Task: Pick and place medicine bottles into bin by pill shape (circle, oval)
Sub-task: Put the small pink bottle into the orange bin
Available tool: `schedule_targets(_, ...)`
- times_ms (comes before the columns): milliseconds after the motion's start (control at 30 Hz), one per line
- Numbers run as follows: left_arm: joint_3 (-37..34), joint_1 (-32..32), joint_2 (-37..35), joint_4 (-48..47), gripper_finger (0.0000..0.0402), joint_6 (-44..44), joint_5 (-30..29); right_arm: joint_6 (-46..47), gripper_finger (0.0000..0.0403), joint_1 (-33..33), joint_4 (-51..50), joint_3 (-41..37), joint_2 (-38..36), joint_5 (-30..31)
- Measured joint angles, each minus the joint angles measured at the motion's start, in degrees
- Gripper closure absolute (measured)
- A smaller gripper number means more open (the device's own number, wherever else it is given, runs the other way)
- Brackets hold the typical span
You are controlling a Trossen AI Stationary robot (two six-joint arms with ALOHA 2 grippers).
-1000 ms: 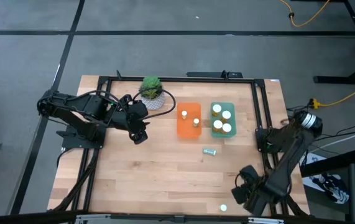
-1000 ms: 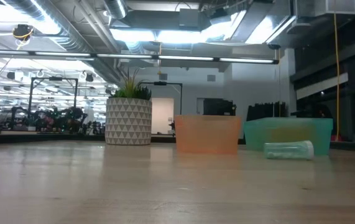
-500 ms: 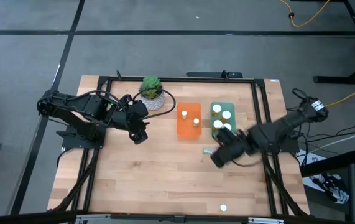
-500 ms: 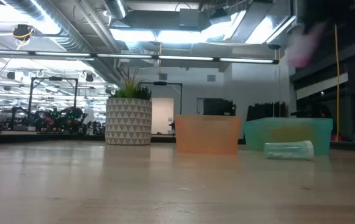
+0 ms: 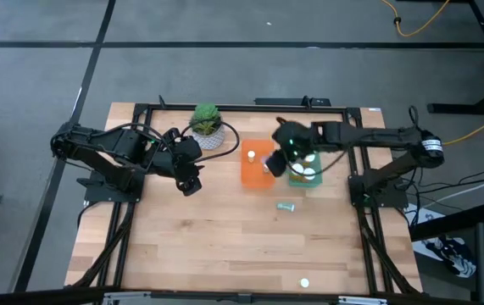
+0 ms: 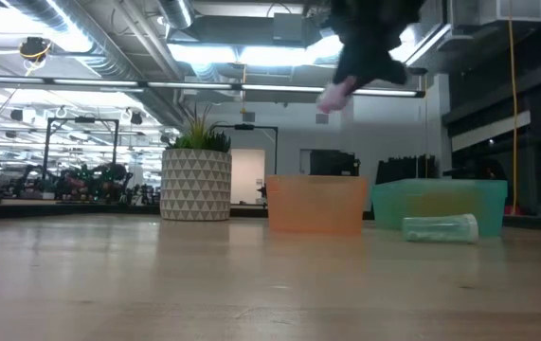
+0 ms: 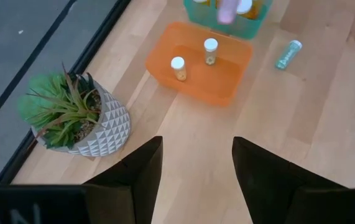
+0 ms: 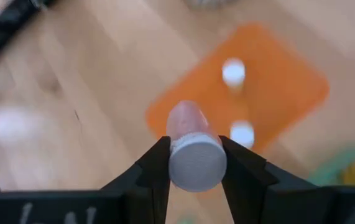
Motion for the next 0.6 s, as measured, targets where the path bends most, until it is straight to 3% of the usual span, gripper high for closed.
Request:
schedule_targets(367, 0.01, 0.01, 0.00, 0.23, 0.0214, 0.02, -2.23, -10.44, 0.0281, -9.57, 10.84, 0.03, 7.86, -4.76)
schedule_targets(600, 0.01, 0.01, 0.00, 0.23, 0.0215, 0.02, -2.24, -16.69, 0.0281, -13.96, 2.52, 5.84, 14.53, -5.90)
